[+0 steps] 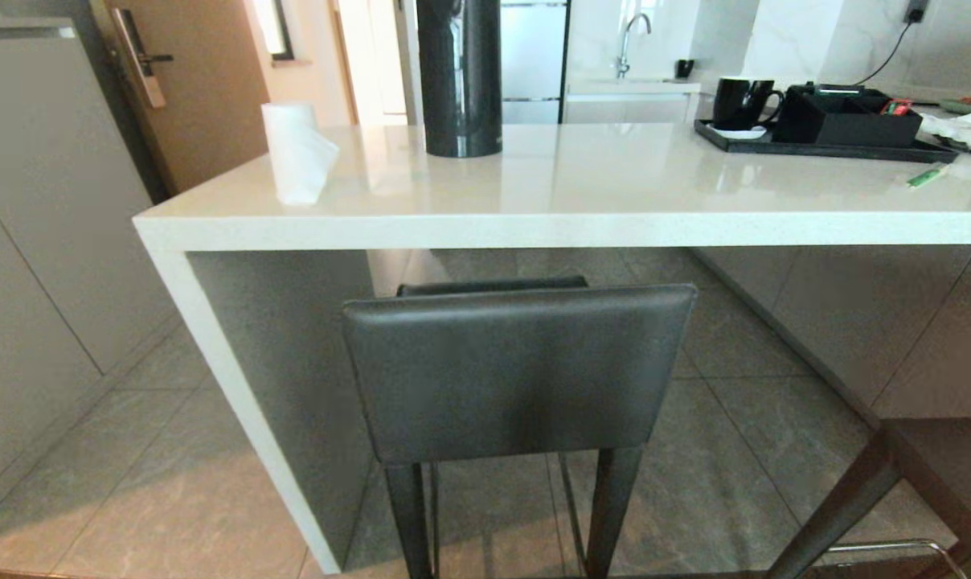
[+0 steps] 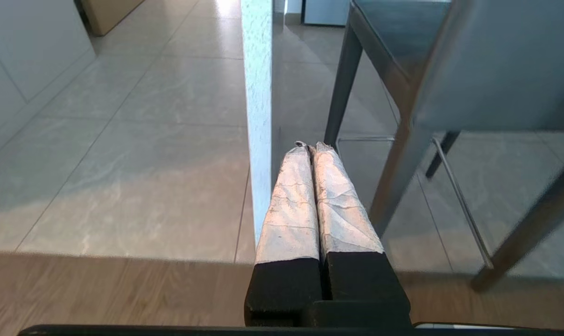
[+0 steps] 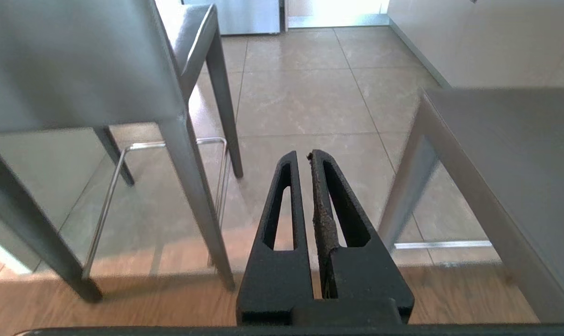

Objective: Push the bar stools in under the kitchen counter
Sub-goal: Pull the gray chair out from under the dining table

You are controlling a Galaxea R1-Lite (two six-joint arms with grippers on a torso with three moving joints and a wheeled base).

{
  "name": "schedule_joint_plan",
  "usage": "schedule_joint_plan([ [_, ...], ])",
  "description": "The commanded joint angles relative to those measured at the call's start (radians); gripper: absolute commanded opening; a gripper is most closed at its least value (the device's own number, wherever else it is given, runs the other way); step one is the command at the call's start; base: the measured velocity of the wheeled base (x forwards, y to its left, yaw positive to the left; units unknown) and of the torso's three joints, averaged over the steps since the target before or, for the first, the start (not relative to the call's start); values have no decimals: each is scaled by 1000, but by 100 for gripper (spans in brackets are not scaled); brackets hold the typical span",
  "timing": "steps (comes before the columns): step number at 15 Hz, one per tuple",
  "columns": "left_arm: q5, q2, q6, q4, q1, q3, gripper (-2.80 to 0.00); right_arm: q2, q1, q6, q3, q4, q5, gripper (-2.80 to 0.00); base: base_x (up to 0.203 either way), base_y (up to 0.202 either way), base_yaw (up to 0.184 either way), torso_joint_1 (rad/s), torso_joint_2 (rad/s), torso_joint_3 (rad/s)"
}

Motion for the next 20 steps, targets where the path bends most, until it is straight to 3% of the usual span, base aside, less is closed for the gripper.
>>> schedule_joint_plan([
  [1, 0, 1, 0, 0, 0, 0, -280, 2, 0, -1, 1, 0, 0, -280, 192, 0, 1, 2, 2, -2],
  [9, 0, 1, 0, 0, 0, 0, -280, 1, 0, -1, 1, 0, 0, -280, 181, 0, 3, 3, 3, 0],
  [20, 0, 1, 0, 0, 0, 0, -280, 2, 0, 0, 0, 0, 0, -280, 0, 0, 0, 0, 0, 0],
])
